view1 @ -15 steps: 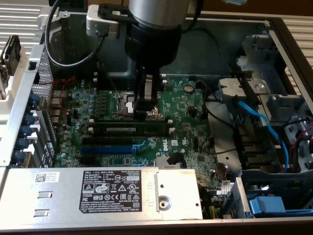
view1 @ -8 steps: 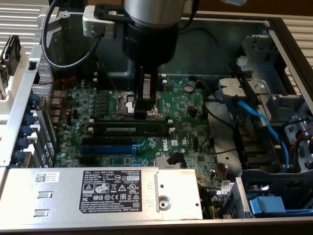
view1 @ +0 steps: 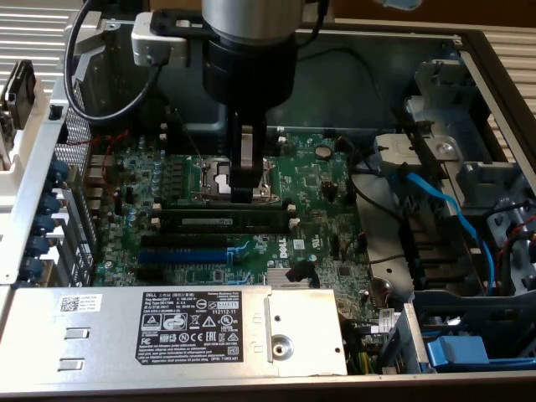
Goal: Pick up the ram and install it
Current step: 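Insert the ram into the slot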
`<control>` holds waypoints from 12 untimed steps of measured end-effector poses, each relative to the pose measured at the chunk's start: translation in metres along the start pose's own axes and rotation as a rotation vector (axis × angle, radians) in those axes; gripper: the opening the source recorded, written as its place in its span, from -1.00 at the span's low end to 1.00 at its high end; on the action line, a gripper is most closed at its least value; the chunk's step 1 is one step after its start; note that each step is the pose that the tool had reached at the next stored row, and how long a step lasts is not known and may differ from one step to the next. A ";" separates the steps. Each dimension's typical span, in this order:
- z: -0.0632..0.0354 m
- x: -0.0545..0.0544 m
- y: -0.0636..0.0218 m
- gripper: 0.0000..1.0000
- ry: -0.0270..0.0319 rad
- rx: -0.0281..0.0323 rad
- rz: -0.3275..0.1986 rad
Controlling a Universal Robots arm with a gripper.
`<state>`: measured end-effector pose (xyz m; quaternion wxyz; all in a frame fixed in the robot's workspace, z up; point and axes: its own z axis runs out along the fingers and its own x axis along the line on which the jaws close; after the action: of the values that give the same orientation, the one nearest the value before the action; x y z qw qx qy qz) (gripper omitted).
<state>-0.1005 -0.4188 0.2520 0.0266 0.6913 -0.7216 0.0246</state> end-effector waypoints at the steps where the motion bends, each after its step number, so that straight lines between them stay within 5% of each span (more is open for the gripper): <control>1: 0.0000 0.000 0.0006 -0.57 -0.0001 0.0041 0.000; 12: 0.0000 0.000 0.0017 -0.57 -0.0004 0.0079 0.001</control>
<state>-0.1022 -0.4188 0.2519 0.0237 0.6910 -0.7220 0.0273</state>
